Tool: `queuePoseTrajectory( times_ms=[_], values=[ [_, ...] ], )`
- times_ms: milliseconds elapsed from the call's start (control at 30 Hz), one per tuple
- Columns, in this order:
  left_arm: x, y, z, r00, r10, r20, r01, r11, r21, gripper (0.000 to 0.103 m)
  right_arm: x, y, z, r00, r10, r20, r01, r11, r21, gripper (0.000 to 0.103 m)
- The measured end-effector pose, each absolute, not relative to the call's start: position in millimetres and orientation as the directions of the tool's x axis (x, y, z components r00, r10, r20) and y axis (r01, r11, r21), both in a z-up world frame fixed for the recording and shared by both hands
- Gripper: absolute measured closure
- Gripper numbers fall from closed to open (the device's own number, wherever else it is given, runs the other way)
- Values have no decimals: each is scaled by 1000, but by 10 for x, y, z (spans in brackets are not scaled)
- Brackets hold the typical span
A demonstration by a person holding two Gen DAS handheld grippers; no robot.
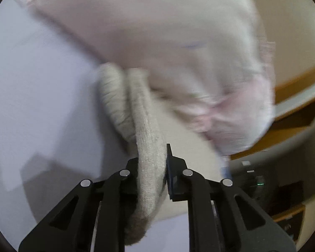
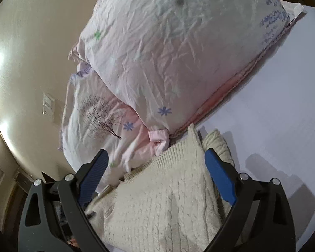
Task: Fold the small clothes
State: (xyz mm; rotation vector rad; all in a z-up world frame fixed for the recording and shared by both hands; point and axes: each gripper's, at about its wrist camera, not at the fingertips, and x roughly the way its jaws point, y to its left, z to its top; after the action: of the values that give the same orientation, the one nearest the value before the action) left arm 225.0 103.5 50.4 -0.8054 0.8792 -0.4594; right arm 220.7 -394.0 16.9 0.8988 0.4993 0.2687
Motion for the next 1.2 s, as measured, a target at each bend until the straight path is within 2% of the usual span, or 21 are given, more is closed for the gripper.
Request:
queuePoseTrajectory(
  times_ms=[167,233,367,400,433,500,567,600,633,700,767,867,933,1000,1033,1067,1133,1200],
  values=[
    [2365,-87,1072,478,-825,-300,296,473,-830,89,2124,-4051,325,875,381,-299,-21,646,763,10],
    [2451,-672,1064,404,-863,-304,352,453,-819,89,2095,-4121,386,884,340,-322,1,685,729,10],
    [2675,-1874,660,176,-874,-452,366,485,-794,87,2138,-4267,372,857,324,-401,47,725,687,10],
    [2693,-2004,593,131,-879,-458,361,473,-804,87,2155,-4308,352,844,335,-418,58,720,692,10],
    [2676,-2052,563,78,-911,-404,357,404,-842,87,2165,-4331,338,835,349,-426,59,713,699,8],
    [2597,-1893,694,104,-925,-365,399,375,-837,87,2192,-4363,308,810,389,-439,57,694,718,3],
    [2518,-1557,872,225,-904,-363,441,427,-789,66,2254,-4352,254,771,432,-467,61,680,731,2],
    [2498,-1387,931,300,-875,-379,437,479,-761,41,2296,-4333,208,743,450,-495,76,678,731,2],
    [2477,-1218,968,379,-828,-413,418,551,-722,30,2339,-4304,163,714,464,-524,92,680,727,2],
    [2483,-915,928,503,-676,-539,329,726,-603,29,2439,-4217,41,638,494,-591,126,690,713,2],
    [2547,-813,707,477,-609,-633,246,784,-569,29,2500,-4135,-51,584,523,-621,136,691,710,2],
    [2621,-828,463,374,-623,-687,213,779,-590,29,2528,-4037,-84,550,561,-618,101,690,717,2],
    [2630,-904,383,356,-607,-710,223,793,-566,22,2525,-4000,-79,548,564,-618,82,699,711,2],
    [2646,-1040,279,338,-592,-731,238,806,-543,20,2515,-3933,-77,547,560,-622,55,717,695,11],
    [2636,-1036,225,331,-598,-730,241,802,-547,20,2511,-3883,-81,541,555,-632,42,732,680,27],
    [2644,-1038,194,337,-612,-716,246,791,-560,21,2515,-3849,-82,539,541,-646,41,749,662,49],
    [2627,-1031,175,339,-634,-695,255,773,-581,43,2512,-3825,-103,537,578,-614,25,717,696,59],
    [2637,-947,212,336,-671,-661,266,741,-617,61,2472,-3805,-70,555,621,-553,-16,673,740,62]
  ],
)
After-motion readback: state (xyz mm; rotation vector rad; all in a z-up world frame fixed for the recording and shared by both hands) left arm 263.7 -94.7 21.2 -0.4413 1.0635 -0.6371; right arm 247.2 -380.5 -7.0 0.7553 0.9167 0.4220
